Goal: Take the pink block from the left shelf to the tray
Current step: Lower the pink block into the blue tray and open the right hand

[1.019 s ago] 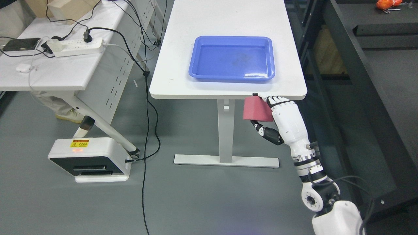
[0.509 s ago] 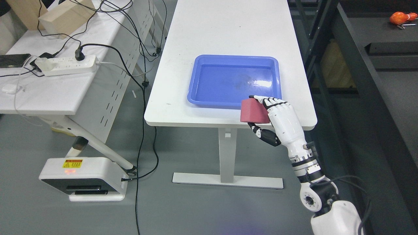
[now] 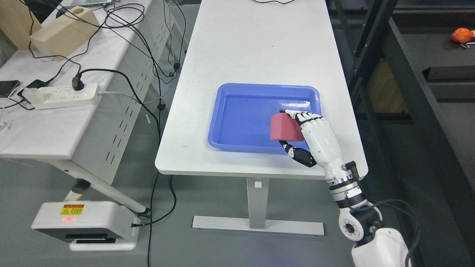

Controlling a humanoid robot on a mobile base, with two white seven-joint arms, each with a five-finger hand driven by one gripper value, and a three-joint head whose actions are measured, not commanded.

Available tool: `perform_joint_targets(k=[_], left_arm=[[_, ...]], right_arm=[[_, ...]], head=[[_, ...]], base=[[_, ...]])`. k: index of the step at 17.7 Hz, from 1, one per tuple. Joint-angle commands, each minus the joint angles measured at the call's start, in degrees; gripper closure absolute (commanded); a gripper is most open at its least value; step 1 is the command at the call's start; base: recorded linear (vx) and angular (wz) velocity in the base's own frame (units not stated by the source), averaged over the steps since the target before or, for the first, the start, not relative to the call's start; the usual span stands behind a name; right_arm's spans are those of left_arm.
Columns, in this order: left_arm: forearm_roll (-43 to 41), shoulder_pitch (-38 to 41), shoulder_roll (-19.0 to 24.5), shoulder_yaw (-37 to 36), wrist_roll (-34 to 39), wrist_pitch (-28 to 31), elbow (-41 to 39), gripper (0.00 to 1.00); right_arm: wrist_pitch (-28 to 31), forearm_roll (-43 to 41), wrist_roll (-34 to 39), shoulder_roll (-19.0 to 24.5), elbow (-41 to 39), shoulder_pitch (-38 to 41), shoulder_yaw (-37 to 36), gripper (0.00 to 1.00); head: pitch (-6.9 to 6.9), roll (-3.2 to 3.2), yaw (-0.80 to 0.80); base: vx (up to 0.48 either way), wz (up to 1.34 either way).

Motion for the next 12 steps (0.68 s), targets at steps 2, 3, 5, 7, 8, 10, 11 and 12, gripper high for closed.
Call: perform_joint_targets(k=[2, 3, 5, 7, 8, 10, 11, 12], left_arm=[[0.0, -1.67, 1.0, 0.0, 0.05, -0.02, -1.0, 0.0], [0.0, -1.67, 1.0, 0.0, 0.05, -0.02, -1.0, 0.0], [0.0, -1.67, 1.0, 0.0, 0.05, -0.02, -1.0, 0.0], [0.0, -1.67, 1.0, 0.0, 0.05, -0.02, -1.0, 0.0], [0.0, -1.67, 1.0, 0.0, 0.05, -0.02, -1.0, 0.0], [0.0, -1.67, 1.0, 0.0, 0.05, -0.02, -1.0, 0.0], [0.0, -1.67, 1.0, 0.0, 0.05, -0.02, -1.0, 0.0], [0.0, -1.67, 1.0, 0.0, 0.05, -0.02, -1.0, 0.0]], right_arm=[[-1.49, 0.31, 5.15, -1.0, 0.09, 0.0, 1.77, 0.9], [-1.49, 0.31, 6.56, -1.0, 0.09, 0.0, 1.77, 0.9], [-1.41, 0.31, 7.28, -1.0, 0.09, 0.0, 1.77, 0.9], [-1.41, 0.49, 7.63, -1.0, 0.17, 0.0, 1.77, 0.9], [-1.32, 0.58, 7.98, -1.0, 0.18, 0.09, 1.95, 0.9], [-1.14, 0.58, 8.77, -1.0, 0.18, 0.09, 2.21, 0.9], [-1.05, 0.58, 9.04, -1.0, 0.18, 0.09, 2.3, 0.89], [-0.79, 0.67, 9.39, -1.0, 0.26, 0.35, 2.3, 0.83]], head=[[0.0, 0.0, 0.0], [0.0, 0.0, 0.0], [0.0, 0.0, 0.0], [0.0, 0.0, 0.0], [0.0, 0.0, 0.0], [0.0, 0.0, 0.0], [0.0, 0.0, 0.0], [0.0, 0.0, 0.0]], base=[[0.193, 0.0], [0.161, 0.0], [0.171, 0.0], [0.147, 0.01], [0.137, 0.0], [0.13, 0.0], [0.122, 0.0], [0.097, 0.0]])
